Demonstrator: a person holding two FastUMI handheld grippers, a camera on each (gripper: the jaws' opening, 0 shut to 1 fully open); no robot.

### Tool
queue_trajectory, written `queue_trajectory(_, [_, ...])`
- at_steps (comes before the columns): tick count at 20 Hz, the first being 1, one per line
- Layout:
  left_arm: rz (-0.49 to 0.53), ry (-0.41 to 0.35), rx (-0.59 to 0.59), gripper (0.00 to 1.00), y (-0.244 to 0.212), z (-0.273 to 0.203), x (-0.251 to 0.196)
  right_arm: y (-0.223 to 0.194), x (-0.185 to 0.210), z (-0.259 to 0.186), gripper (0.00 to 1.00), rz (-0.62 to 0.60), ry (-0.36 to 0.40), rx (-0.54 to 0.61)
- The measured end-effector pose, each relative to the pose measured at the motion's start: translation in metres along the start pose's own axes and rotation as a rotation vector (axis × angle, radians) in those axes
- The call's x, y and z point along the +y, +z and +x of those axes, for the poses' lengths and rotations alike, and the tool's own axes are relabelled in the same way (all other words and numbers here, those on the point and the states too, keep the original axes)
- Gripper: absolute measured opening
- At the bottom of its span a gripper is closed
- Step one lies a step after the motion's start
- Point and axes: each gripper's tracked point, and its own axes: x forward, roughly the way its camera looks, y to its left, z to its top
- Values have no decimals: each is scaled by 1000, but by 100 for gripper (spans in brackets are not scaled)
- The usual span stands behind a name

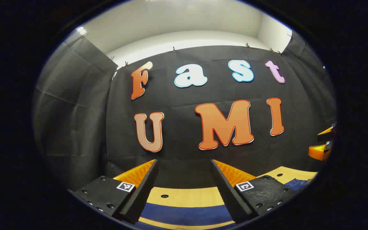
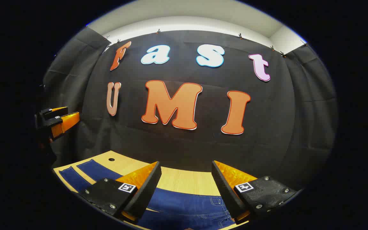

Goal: Grasp the waist and the cuffs of the jeans and fold them to make the two legs overlap; first hold the waist and fold one-third of the jeans toward the cuffs, then hold the cuffs and fold the remaining one-third in the same direction to finish folding.

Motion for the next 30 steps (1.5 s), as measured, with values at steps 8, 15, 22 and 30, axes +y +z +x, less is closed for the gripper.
queue_trajectory(8, [-26,-14,2,100,-9,6,8,-1,12,14,97,47,-16,9])
queue_trajectory(15, [-54,0,21,99,-23,9,17,2,7,14,97,54,-41,-12])
queue_trajectory(22, [-64,-10,65,96,-45,15,30,-8,-14,16,97,29,-95,17])
queue_trajectory(30, [-118,111,361,99,-151,-17,113,-79,-63,9,98,79,-174,219])
